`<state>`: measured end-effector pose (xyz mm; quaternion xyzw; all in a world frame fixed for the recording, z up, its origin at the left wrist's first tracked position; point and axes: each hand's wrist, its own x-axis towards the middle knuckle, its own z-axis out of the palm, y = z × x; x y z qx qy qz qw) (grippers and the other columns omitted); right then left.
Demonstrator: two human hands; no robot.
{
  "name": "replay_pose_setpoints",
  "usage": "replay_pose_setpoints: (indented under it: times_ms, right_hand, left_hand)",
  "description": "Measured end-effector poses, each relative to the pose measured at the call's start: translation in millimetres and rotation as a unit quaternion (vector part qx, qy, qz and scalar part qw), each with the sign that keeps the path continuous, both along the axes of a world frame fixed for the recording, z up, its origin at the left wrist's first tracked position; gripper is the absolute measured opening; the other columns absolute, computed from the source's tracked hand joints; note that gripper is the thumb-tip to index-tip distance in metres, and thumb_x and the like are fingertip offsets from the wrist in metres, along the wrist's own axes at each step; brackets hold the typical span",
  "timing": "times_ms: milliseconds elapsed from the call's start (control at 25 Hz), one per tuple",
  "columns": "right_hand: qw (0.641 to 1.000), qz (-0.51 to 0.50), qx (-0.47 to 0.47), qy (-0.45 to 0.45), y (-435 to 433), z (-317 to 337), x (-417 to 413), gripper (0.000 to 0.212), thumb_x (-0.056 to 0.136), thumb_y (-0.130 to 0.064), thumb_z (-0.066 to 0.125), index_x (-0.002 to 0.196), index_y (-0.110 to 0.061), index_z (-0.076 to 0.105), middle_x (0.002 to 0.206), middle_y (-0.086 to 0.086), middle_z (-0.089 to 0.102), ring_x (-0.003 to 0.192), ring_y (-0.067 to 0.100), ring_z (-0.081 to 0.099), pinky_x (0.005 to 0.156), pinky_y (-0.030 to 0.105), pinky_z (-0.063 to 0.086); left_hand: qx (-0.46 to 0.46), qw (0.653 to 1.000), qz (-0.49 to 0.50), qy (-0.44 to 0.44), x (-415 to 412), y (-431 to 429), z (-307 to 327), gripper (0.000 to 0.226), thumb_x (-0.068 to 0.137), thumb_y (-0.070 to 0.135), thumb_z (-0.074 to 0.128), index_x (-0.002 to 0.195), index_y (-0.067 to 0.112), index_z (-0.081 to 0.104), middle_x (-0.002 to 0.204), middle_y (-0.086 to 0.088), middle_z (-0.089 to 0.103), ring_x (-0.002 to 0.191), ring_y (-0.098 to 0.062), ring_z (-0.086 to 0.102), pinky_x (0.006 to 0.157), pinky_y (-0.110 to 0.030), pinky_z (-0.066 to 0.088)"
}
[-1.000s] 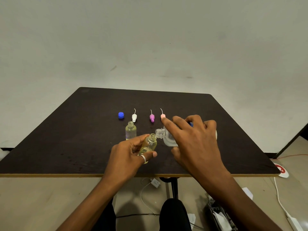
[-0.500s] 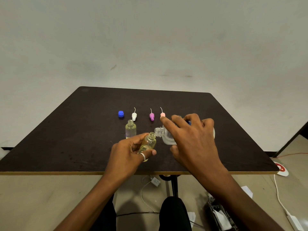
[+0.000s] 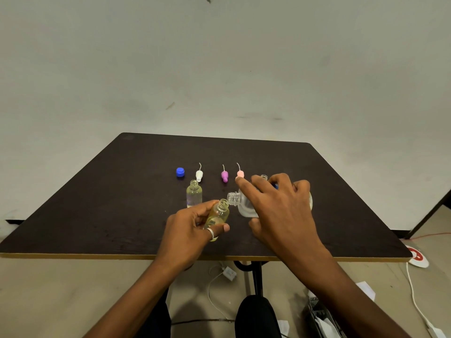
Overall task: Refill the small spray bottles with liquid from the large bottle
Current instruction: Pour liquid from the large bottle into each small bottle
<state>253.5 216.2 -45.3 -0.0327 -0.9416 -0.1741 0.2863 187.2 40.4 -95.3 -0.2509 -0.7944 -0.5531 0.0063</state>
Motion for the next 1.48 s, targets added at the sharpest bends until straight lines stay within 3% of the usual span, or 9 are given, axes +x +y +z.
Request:
replay_pose_setpoints:
  times_ms: [680,1160,1480]
  right_hand:
    - [1.0,0.005,0.006,0.009,-0.5,-4.8,-4.0,0.085,0.052,-0.031,0.087,0.13,-0.027,0.053,0.119,0.002,0.065,0.097,0.033,0.059,0.071,0.044,0.038]
    - [1.0,0.007,0.006,0.0,-0.3,-5.6,-4.3,0.087,0.051,-0.032,0.088,0.13,-0.027,0.052,0.116,0.002,0.065,0.098,0.034,0.058,0.071,0.045,0.038]
    - [1.0,0.009,0.008,0.007,-0.8,-4.7,-3.7,0.087,0.05,-0.03,0.089,0.13,-0.027,0.054,0.116,0.003,0.065,0.097,0.034,0.058,0.071,0.045,0.038]
  left_hand:
    - [0.004,1.0,-0.003,0.006,-2.1,-1.3,-5.6,0.05,0.073,0.024,0.084,0.117,0.04,0.066,0.098,0.025,0.071,0.094,0.013,0.064,0.082,-0.007,0.05]
    - [0.001,1.0,-0.011,0.004,-2.3,-1.4,-6.4,0.049,0.073,0.022,0.084,0.11,0.047,0.063,0.086,0.037,0.067,0.092,0.015,0.063,0.077,-0.002,0.047]
    - [0.005,1.0,-0.014,-0.002,-3.4,-0.8,-8.3,0.051,0.073,0.022,0.084,0.119,0.035,0.066,0.099,0.023,0.071,0.095,0.013,0.064,0.082,-0.005,0.048]
